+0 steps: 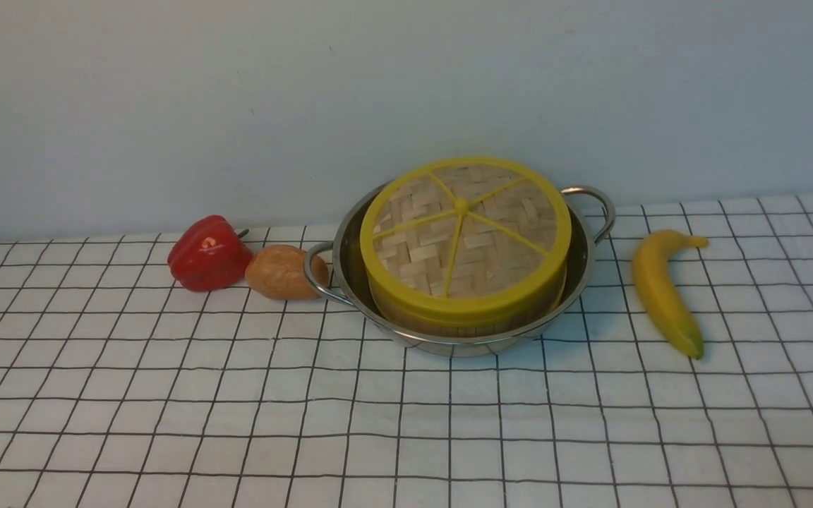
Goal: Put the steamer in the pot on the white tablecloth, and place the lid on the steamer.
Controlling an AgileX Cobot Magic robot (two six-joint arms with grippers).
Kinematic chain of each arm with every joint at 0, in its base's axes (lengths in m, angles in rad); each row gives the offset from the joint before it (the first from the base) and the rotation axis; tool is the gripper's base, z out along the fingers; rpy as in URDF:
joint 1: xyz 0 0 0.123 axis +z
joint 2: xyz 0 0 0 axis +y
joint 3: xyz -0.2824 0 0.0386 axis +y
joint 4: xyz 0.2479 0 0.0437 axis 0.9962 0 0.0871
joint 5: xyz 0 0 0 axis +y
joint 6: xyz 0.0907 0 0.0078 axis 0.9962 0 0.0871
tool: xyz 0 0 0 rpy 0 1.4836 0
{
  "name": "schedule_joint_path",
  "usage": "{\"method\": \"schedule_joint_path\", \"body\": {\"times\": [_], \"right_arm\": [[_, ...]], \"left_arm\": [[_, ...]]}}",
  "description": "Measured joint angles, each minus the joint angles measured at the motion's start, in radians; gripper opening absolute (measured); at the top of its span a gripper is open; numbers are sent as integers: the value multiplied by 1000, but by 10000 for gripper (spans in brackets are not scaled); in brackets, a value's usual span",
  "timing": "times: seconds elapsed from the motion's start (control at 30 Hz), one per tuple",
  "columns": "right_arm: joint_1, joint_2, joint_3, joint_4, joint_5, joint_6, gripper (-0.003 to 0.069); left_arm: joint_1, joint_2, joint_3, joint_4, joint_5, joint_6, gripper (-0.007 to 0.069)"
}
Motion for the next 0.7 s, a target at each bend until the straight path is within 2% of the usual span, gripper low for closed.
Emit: {"method": "schedule_joint_path", "body": {"times": [0.23,0.7], "right_arm": [[0,0,0,0,0,0,240],[0,0,0,0,0,0,240]], "left_arm": [[0,0,0,-115,0,26,202],[0,0,0,-34,-8,26,221]]}}
